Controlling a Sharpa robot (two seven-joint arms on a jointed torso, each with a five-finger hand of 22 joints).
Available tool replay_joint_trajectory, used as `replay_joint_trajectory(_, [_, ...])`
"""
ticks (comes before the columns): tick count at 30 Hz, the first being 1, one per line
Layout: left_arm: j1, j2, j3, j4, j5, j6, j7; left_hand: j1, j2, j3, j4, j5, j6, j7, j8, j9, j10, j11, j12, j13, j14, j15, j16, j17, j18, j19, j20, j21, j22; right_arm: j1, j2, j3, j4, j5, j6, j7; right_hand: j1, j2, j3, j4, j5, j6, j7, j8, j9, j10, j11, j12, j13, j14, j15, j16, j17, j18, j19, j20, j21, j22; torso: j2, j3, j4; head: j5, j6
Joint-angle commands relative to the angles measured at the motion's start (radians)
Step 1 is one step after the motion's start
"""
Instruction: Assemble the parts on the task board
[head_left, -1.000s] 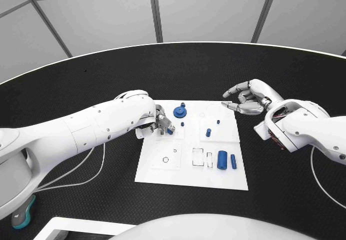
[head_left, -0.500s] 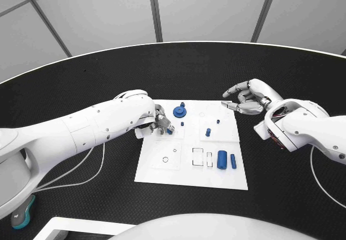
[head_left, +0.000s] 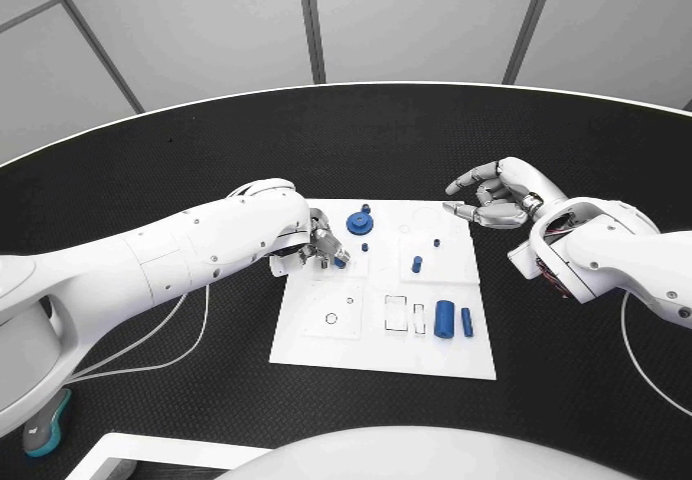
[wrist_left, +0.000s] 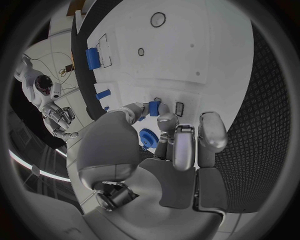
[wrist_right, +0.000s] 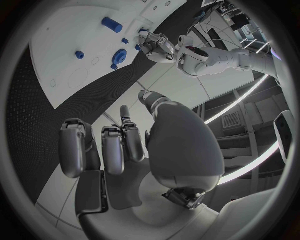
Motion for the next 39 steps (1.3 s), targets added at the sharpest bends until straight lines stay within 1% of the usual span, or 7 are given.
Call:
replay_joint_trajectory(1, [0.0, 0.0, 0.0, 0.0, 0.0, 0.004, 0.001, 0.002, -0.008, -0.007, 0.001, -0.001, -0.001, 0.002, -0.054, -0.001, 0.002, -0.003, 0.005, -0.001, 0.071, -0.001, -0.002, 0.144, -0.006, 0.001, -0.006, -0.004, -0.001, 0.0, 0.0, 0.0, 0.0, 0.0, 0.0, 0.0, -0.004, 0.001, 0.0, 0.004, 0.003, 0.005, 0.003, 0.005, -0.001, 0.003, -0.005, -0.001, 0.15, 0.099, -0.007, -0.006, 0.238, 0.006, 0.054, -0.007, -0.004, 0.148, 0.0, 0.0007, -0.0004, 0.001, 0.0])
replay_joint_trajectory(7, [0.002, -0.001, 0.0, 0.002, 0.001, 0.013, 0.002, 0.047, 0.018, 0.003, -0.009, 0.005, -0.003, -0.002, -0.055, -0.002, 0.003, -0.007, 0.007, 0.0, 0.071, -0.004, -0.003, 0.144, -0.007, 0.002, -0.008, -0.004, 0.001, 0.0, 0.001, 0.0, 0.0, 0.0, 0.001, 0.0, -0.004, 0.001, 0.0, 0.004, 0.003, 0.005, 0.003, 0.005, -0.001, 0.003, -0.005, -0.001, 0.15, 0.099, -0.007, -0.006, 0.238, 0.006, 0.054, -0.007, -0.004, 0.148, 0.0, 0.0004, -0.0006, 0.001, -0.001])
replay_joint_trajectory(11, [0.003, -0.001, 0.0, 0.004, 0.001, 0.018, 0.003, 0.083, 0.036, 0.026, -0.022, 0.008, -0.004, -0.005, -0.045, 0.007, 0.007, -0.009, 0.013, 0.012, 0.071, -0.006, -0.003, 0.144, -0.006, 0.002, -0.009, -0.005, 0.001, 0.0, 0.001, 0.0, 0.0, 0.0, 0.001, 0.0, -0.005, 0.001, 0.0, 0.005, 0.003, 0.005, 0.003, 0.005, -0.002, 0.004, -0.005, -0.001, 0.15, 0.099, -0.007, -0.005, 0.238, 0.006, 0.054, -0.007, -0.003, 0.149, -0.001, 0.0005, -0.0007, 0.001, -0.002])
replay_joint_trajectory(14, [0.004, -0.001, 0.0, 0.004, 0.003, 0.023, 0.004, 0.105, 0.041, 0.061, -0.031, 0.009, -0.014, -0.004, -0.03, 0.024, 0.009, -0.01, 0.013, 0.014, 0.071, -0.007, -0.003, 0.144, -0.006, 0.001, -0.01, -0.005, 0.0, 0.0, 0.001, 0.0, 0.0, 0.0, 0.001, 0.0, -0.005, 0.001, 0.0, 0.005, 0.003, 0.005, 0.003, 0.005, -0.002, 0.004, -0.005, -0.001, 0.15, 0.099, -0.007, -0.005, 0.238, 0.006, 0.054, -0.007, -0.003, 0.149, -0.001, 0.0008, -0.0009, 0.0, -0.001])
replay_joint_trajectory(21, [0.007, 0.001, 0.0, 0.003, 0.009, 0.038, 0.005, 0.124, 0.044, 0.12, -0.049, 0.007, -0.028, 0.002, -0.009, 0.05, 0.008, -0.005, 0.011, 0.01, 0.071, -0.003, -0.003, 0.144, -0.006, 0.0, -0.008, -0.005, 0.0, 0.0, 0.001, 0.0, 0.0, 0.0, 0.002, 0.0, -0.006, 0.002, -0.001, 0.005, 0.003, 0.005, 0.003, 0.005, -0.002, 0.004, -0.005, 0.0, 0.151, 0.099, -0.007, -0.005, 0.239, 0.006, 0.054, -0.007, -0.003, 0.149, 0.0, 0.0009, -0.0015, 0.001, -0.002])
replay_joint_trajectory(32, [0.011, 0.003, 0.0, 0.003, 0.011, 0.048, 0.008, 0.126, 0.046, 0.145, -0.056, 0.006, -0.031, 0.005, 0.001, 0.063, 0.012, -0.003, 0.015, 0.014, 0.072, -0.002, -0.003, 0.144, -0.006, -0.002, -0.006, -0.005, -0.001, 0.0, 0.002, 0.0, -0.001, 0.0, 0.002, -0.001, -0.006, 0.002, -0.001, 0.005, 0.003, 0.005, 0.003, 0.005, -0.002, 0.004, -0.005, 0.0, 0.151, 0.099, -0.007, -0.005, 0.239, 0.006, 0.054, -0.007, -0.003, 0.149, -0.001, 0.0008, -0.0004, 0.0, -0.002])
replay_joint_trajectory(39, [0.021, 0.003, 0.0, 0.002, 0.011, 0.068, 0.012, 0.127, 0.045, 0.153, -0.061, 0.006, -0.031, 0.005, 0.005, 0.068, 0.017, -0.003, 0.02, 0.021, 0.072, -0.001, -0.003, 0.144, -0.006, -0.002, -0.005, -0.005, 0.0, 0.0, 0.002, 0.0, -0.001, 0.0, 0.003, -0.001, -0.006, 0.002, -0.001, 0.005, 0.003, 0.005, 0.003, 0.005, -0.002, 0.004, -0.005, 0.0, 0.151, 0.099, -0.007, -0.005, 0.239, 0.006, 0.054, -0.007, -0.003, 0.149, -0.001, 0.0014, -0.0012, 0.0, -0.001])
